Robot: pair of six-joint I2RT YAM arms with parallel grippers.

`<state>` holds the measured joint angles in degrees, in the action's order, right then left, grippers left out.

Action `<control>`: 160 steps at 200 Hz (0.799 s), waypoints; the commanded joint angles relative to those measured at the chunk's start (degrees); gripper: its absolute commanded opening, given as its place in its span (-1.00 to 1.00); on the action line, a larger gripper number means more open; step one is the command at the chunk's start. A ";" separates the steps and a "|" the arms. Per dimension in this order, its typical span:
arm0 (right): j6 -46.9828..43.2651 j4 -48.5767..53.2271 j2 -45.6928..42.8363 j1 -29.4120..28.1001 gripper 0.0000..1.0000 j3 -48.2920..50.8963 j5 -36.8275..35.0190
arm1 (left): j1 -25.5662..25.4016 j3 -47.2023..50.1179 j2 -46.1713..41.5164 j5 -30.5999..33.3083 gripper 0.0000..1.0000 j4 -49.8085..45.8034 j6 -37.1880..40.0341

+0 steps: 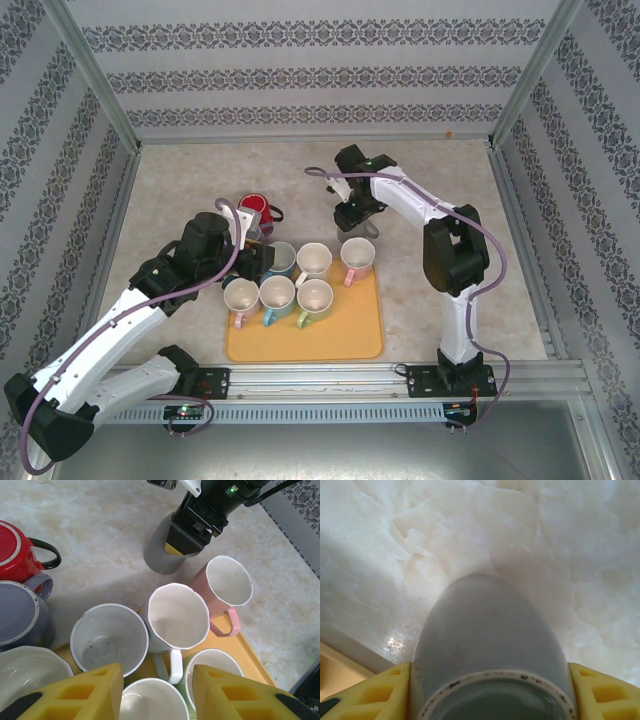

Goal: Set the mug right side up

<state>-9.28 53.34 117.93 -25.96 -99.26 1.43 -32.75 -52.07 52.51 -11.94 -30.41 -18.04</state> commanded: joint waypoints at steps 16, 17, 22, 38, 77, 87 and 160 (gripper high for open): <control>9.84 -4.99 -7.19 3.77 -0.06 -0.88 5.15 | 0.99 0.97 -0.25 0.62 -0.16 2.17 -0.67; 10.09 -5.17 -7.45 3.88 -0.06 -0.78 5.37 | 1.01 0.95 -0.28 0.61 -0.16 2.18 -0.76; 11.44 -6.28 -8.81 4.46 -0.06 -0.20 6.42 | 1.01 0.99 -0.30 0.48 -0.15 2.33 -0.86; 16.86 -10.75 -13.48 5.72 -0.07 2.20 7.89 | 1.02 1.03 -0.24 0.50 -0.16 2.69 -1.58; 39.06 -26.21 -25.01 9.12 -0.08 11.40 15.58 | 1.00 -0.73 -0.59 -0.09 -0.15 2.96 -2.92; 45.30 -31.67 -28.17 10.54 -0.10 14.97 18.65 | 1.02 -1.41 -0.78 0.18 -0.10 3.33 -3.61; 78.34 -63.45 -43.82 10.38 -0.15 34.63 31.96 | 1.02 1.92 6.26 -19.09 0.27 27.67 -19.44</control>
<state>55.44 5.98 79.92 -13.96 -68.45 27.46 -32.49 -52.71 56.40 -21.04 -19.33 -27.66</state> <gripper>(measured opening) 0.531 0.631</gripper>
